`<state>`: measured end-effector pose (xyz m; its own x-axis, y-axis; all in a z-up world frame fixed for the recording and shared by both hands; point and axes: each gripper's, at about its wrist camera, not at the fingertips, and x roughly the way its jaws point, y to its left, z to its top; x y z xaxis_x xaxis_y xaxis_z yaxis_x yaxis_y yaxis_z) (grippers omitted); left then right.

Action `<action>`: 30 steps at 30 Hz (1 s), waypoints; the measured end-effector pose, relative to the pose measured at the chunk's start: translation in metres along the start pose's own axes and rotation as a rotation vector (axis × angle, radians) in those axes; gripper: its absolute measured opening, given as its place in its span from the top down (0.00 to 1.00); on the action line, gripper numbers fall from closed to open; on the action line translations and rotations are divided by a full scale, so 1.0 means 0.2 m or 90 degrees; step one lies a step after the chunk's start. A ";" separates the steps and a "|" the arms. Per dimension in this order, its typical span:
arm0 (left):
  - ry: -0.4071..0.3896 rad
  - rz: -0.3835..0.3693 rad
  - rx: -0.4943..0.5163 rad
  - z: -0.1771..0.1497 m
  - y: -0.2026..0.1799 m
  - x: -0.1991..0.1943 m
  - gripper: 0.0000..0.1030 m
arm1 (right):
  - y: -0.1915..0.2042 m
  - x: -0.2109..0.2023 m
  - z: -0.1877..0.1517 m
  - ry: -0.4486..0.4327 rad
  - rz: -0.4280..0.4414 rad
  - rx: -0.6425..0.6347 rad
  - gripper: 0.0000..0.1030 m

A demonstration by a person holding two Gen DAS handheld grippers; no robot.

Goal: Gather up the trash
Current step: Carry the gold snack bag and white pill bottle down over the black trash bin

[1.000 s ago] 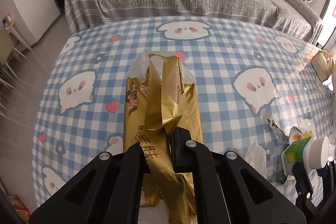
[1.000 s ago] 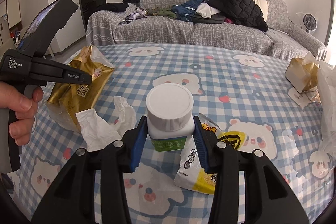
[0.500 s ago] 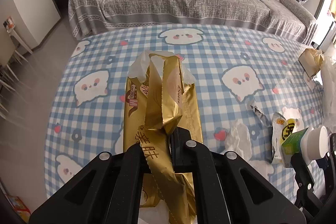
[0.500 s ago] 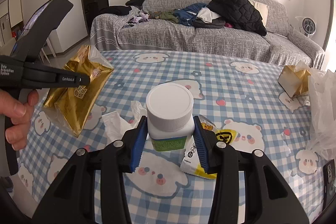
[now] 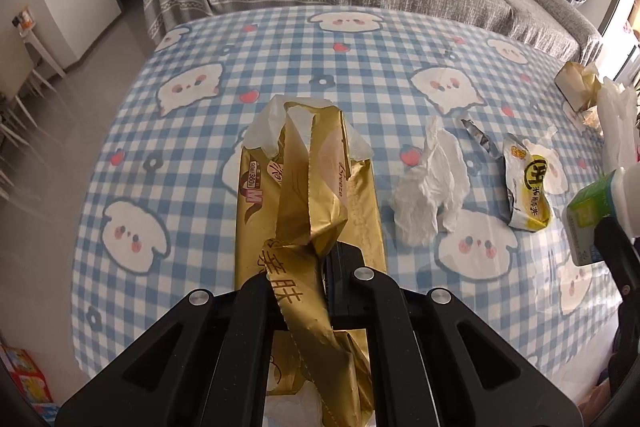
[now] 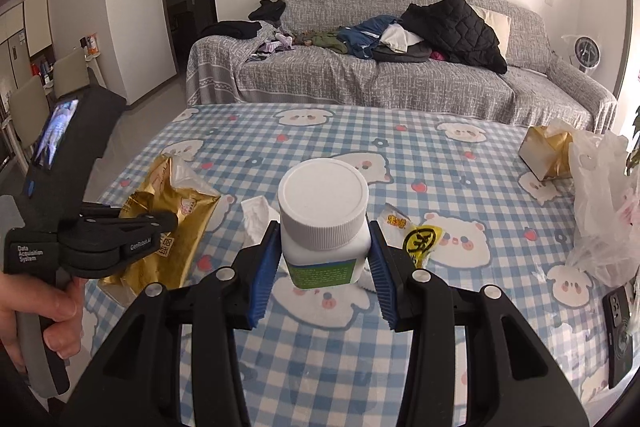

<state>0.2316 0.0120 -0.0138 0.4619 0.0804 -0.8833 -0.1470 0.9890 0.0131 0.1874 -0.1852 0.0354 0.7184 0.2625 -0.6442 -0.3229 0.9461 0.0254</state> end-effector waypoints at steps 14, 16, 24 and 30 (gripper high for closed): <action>-0.031 -0.013 0.012 -0.27 -0.04 -0.18 0.97 | 0.06 -0.11 -0.20 0.011 0.000 0.018 0.60; -0.032 -0.016 0.014 -0.32 -0.05 -0.20 0.97 | 0.07 -0.14 -0.23 0.011 -0.003 0.015 0.60; -0.033 -0.031 0.020 -0.52 -0.07 -0.26 0.97 | 0.04 -0.26 -0.33 0.007 -0.008 0.031 0.60; -0.038 -0.045 0.022 -0.67 -0.08 -0.33 0.97 | 0.07 -0.35 -0.43 0.007 -0.002 0.028 0.60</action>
<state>0.0864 -0.0264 -0.0195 0.5212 0.0167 -0.8533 -0.0831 0.9960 -0.0313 0.0799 -0.2074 0.0143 0.7124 0.2569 -0.6531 -0.2923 0.9546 0.0567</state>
